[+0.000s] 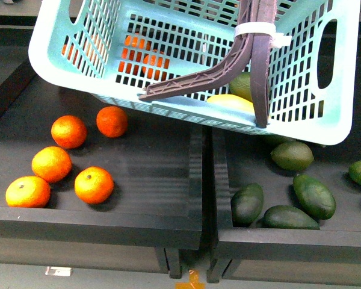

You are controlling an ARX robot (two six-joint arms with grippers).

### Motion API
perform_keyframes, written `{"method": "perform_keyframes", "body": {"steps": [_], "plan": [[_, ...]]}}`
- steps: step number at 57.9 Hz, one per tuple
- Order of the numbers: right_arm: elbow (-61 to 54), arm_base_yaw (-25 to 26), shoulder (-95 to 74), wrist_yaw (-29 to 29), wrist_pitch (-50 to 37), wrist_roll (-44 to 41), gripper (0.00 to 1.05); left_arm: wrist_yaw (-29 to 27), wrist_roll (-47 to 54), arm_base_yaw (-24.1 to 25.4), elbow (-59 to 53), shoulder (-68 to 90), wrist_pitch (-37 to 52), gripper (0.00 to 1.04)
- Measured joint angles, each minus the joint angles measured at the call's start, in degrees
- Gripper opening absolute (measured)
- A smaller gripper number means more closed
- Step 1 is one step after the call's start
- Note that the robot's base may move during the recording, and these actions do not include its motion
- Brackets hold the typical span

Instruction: Pick mango and avocado into basket

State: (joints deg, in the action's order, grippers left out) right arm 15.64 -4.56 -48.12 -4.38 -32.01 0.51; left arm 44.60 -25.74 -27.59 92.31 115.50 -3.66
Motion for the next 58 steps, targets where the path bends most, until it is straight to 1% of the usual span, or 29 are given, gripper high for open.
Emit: {"method": "perform_keyframes", "body": {"steps": [2, 4, 7, 22, 46, 51, 58], "plan": [[-1.09, 1.29, 1.03, 2.38, -0.04, -0.09, 0.02, 0.02, 0.00, 0.00, 0.00, 0.00, 0.00, 0.13], [-2.54, 3.06, 2.40, 3.93, -0.04, -0.28, 0.02, 0.00, 0.00, 0.00, 0.00, 0.00, 0.00, 0.13], [-4.46, 4.28, 4.39, 3.98, 0.02, -0.28, 0.02, 0.02, -0.04, 0.02, 0.00, 0.00, 0.00, 0.13], [-10.21, 4.37, 13.35, 4.26, 3.26, -0.33, 0.02, 0.00, 0.00, -0.04, 0.00, 0.00, 0.00, 0.13], [-13.49, 4.37, 23.39, 4.26, 9.97, -0.33, 0.02, 0.02, 0.00, -0.04, 0.00, 0.00, 0.00, 0.13], [-14.62, 4.37, 24.35, 4.24, 8.81, -0.33, 0.02, 0.02, 0.00, -0.02, 0.00, 0.00, 0.00, 0.13], [-14.64, 4.37, 26.62, 4.28, 10.64, -0.33, 0.02, 0.00, 0.04, -0.04, 0.00, 0.00, 0.00, 0.13]]}}
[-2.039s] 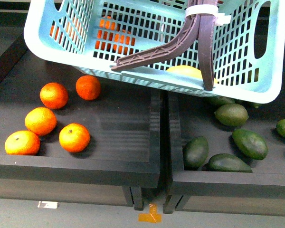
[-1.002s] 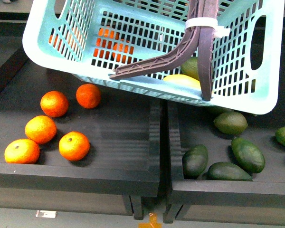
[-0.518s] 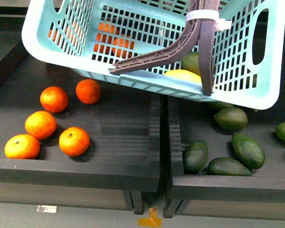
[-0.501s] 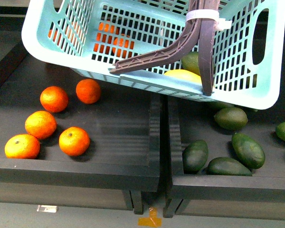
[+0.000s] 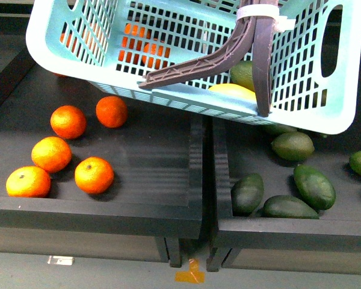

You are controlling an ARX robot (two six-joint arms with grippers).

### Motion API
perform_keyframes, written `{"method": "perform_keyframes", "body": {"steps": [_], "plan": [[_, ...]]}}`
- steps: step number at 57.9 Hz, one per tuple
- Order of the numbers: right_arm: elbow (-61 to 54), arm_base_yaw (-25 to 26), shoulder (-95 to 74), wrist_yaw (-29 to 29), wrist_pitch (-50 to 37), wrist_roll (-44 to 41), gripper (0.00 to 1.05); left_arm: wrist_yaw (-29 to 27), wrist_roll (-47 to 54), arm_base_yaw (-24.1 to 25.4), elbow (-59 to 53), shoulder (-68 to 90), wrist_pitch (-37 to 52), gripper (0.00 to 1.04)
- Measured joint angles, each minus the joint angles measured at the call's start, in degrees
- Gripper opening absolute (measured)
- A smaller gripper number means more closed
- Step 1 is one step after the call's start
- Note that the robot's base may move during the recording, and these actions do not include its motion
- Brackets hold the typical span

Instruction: Pick mango and avocado into basket

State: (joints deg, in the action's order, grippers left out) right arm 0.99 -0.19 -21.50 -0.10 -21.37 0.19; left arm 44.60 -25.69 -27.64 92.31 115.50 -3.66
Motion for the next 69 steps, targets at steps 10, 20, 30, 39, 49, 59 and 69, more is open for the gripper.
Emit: {"method": "perform_keyframes", "body": {"steps": [10, 20, 30, 39, 49, 59, 69], "plan": [[0.00, 0.00, 4.79, 0.09, 4.70, 0.00, 0.02, 0.00, -0.04, 0.00, 0.00, 0.00, 0.00, 0.13], [0.00, 0.00, 7.91, 0.07, 7.80, 0.00, 0.02, 0.02, -0.04, 0.00, 0.00, 0.00, 0.00, 0.13], [0.00, 0.00, 10.32, 0.07, 10.16, 0.00, 0.02, 0.00, -0.04, 0.00, 0.00, 0.00, 0.00, 0.13], [0.02, 0.00, 16.70, 0.15, 18.38, 0.00, 0.02, 0.02, -0.04, 0.00, 0.00, 0.00, 0.00, 0.13], [0.02, 0.00, 20.96, 0.07, 21.18, 0.00, 0.02, 0.04, -0.04, 0.00, 0.00, 0.00, 0.00, 0.13], [0.02, 0.00, 21.09, 0.07, 21.27, -0.04, 0.15, 0.00, -0.11, 0.00, 0.00, 0.00, 0.00, 0.13], [0.02, 0.00, 21.09, 0.09, 21.27, -0.04, 0.56, 0.00, -0.07, 0.00, 0.00, 0.00, 0.00, 0.13]]}}
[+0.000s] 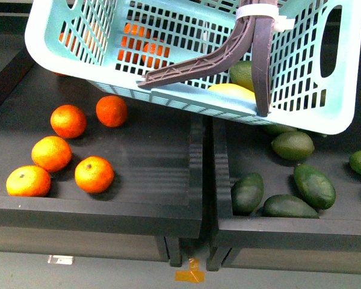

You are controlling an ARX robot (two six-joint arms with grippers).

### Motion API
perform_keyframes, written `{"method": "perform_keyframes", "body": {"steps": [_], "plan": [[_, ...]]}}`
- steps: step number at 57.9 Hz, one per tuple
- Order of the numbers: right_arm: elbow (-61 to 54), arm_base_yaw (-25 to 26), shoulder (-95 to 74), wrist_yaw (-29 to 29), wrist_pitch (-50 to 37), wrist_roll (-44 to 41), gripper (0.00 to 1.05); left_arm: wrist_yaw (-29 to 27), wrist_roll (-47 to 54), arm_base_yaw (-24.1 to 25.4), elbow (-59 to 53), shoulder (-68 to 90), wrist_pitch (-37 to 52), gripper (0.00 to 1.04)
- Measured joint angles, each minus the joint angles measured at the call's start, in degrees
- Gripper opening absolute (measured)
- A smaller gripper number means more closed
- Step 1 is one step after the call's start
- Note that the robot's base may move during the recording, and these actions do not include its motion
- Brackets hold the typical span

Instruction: Pick mango and avocado into basket

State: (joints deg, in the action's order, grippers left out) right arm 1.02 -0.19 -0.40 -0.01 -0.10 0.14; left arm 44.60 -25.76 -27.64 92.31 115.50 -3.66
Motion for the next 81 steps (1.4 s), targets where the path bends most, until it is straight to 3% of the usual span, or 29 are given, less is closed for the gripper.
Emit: {"method": "perform_keyframes", "body": {"steps": [15, 81], "plan": [[0.00, 0.00, 0.07, -0.31, 0.11, 0.02, 0.97, 0.07, 0.04, -0.74, 0.00, 0.00, 0.00, 0.13], [0.00, 0.00, 0.24, -0.15, 0.20, 0.02, 0.96, 0.22, -0.22, -0.07, 0.00, 0.00, 0.00, 0.13]]}}
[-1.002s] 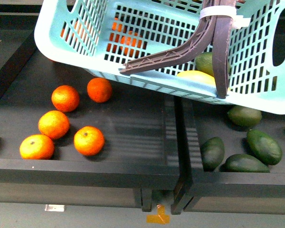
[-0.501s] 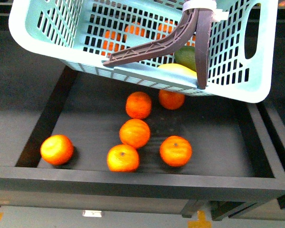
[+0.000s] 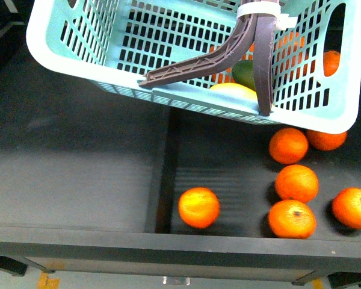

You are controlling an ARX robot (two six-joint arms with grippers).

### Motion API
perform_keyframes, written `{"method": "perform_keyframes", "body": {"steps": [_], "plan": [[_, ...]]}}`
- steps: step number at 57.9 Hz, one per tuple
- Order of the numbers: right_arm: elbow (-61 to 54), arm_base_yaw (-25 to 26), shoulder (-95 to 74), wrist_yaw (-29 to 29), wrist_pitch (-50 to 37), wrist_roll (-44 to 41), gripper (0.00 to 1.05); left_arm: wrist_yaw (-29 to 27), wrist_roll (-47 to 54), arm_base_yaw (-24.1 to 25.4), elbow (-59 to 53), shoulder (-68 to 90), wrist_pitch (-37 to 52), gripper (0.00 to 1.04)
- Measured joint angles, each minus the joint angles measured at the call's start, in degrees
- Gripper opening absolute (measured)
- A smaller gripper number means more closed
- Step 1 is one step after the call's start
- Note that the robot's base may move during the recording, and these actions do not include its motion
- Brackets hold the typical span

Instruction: Pick mango and avocado into basket

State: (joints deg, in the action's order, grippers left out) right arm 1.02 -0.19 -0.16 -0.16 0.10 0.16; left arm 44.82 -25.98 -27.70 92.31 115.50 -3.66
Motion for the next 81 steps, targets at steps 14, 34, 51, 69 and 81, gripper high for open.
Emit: {"method": "perform_keyframes", "body": {"steps": [14, 34, 51, 69, 81], "plan": [[0.00, 0.11, 0.00, 0.57, 0.02, -0.02, 0.96, -0.79, -0.02, 1.25, 0.00, 0.00, 0.00, 0.13], [-0.02, 0.11, 0.00, -0.04, 0.02, 0.00, 0.96, -79.47, -41.16, -1.20, 6.38, 8.37, 15.61, 0.12], [-0.02, 0.11, 0.00, 0.04, 0.02, 0.00, 0.96, -86.18, -67.71, 4.98, 18.88, 26.75, 14.27, 0.10], [-0.02, 0.11, 0.00, 0.02, 0.02, 0.00, 0.96, -78.31, -70.62, 7.37, 25.79, 32.63, 13.42, 0.10], [-0.02, 0.11, 0.00, 0.02, 0.02, 0.00, 0.96, -74.31, -70.23, 7.72, 25.92, 29.90, -2.32, 0.36]]}}
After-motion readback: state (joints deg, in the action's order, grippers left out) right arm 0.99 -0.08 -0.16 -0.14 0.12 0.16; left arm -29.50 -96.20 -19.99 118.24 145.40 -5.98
